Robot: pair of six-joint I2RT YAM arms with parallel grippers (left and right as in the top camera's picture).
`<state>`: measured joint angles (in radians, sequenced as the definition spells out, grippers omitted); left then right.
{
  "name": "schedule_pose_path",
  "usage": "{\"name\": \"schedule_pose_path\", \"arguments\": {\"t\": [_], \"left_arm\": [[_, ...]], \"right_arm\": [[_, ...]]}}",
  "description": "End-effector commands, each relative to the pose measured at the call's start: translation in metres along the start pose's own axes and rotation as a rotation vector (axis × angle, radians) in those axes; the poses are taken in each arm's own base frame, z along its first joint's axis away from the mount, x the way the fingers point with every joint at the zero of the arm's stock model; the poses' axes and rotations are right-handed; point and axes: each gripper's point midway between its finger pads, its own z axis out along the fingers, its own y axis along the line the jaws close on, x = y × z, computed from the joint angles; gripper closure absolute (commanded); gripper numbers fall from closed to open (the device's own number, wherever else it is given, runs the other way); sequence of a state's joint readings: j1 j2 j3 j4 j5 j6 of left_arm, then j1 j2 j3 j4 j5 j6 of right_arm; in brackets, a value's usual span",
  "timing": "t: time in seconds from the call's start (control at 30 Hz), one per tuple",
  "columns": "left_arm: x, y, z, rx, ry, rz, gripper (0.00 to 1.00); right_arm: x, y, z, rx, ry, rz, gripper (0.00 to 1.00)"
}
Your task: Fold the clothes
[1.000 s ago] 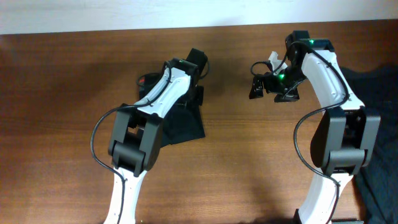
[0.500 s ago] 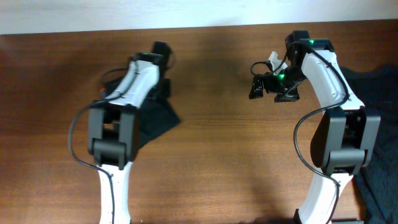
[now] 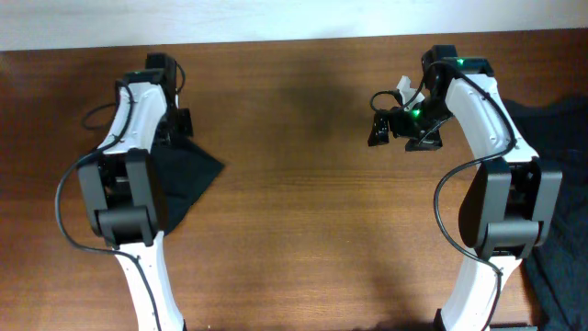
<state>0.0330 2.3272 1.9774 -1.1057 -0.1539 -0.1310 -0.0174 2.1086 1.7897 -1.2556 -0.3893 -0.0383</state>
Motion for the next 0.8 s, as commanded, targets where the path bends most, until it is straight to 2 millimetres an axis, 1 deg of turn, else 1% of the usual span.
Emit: {"name": "schedule_pose_path", "arguments": {"t": [0.0,0.07,0.13,0.2,0.23,0.3,0.37,0.43,0.5,0.7,0.77], "left_arm": [[-0.026,0.008,-0.101,0.05,-0.202,-0.1,1.0],[-0.015,0.022,-0.126,0.038,-0.207,-0.242,1.0],[0.002,0.033,-0.142,0.042,-0.176,-0.353,1.0],[0.019,0.038,-0.15,0.045,-0.127,-0.391,1.0],[0.028,0.041,-0.15,0.035,-0.098,-0.39,1.0],[0.038,0.043,-0.148,0.019,-0.058,-0.386,1.0],[0.048,0.043,-0.139,0.006,-0.012,-0.38,1.0],[0.061,0.042,-0.125,-0.01,0.045,-0.372,1.0],[0.074,0.04,-0.108,-0.024,0.098,-0.363,1.0],[0.12,0.03,-0.046,-0.003,0.258,-0.366,1.0],[0.13,0.031,-0.031,0.022,0.289,-0.39,1.0]], "right_arm": [[-0.003,0.002,-0.012,0.008,-0.033,-0.016,0.01],[-0.003,0.002,-0.012,0.008,-0.033,-0.016,0.01],[-0.003,0.002,-0.012,0.008,-0.033,-0.016,0.01],[-0.003,0.002,-0.012,0.008,-0.033,-0.016,0.01],[-0.003,0.002,-0.012,0.008,-0.033,-0.016,0.01],[-0.003,0.002,-0.012,0.008,-0.033,-0.016,0.01],[-0.003,0.002,-0.012,0.008,-0.033,-0.016,0.01],[-0.003,0.002,-0.012,0.008,-0.033,-0.017,0.01],[-0.003,0.002,-0.012,0.008,-0.033,-0.016,0.01],[-0.003,0.002,-0.012,0.008,-0.033,-0.016,0.01],[-0.003,0.002,-0.012,0.008,-0.033,-0.016,0.01]]}}
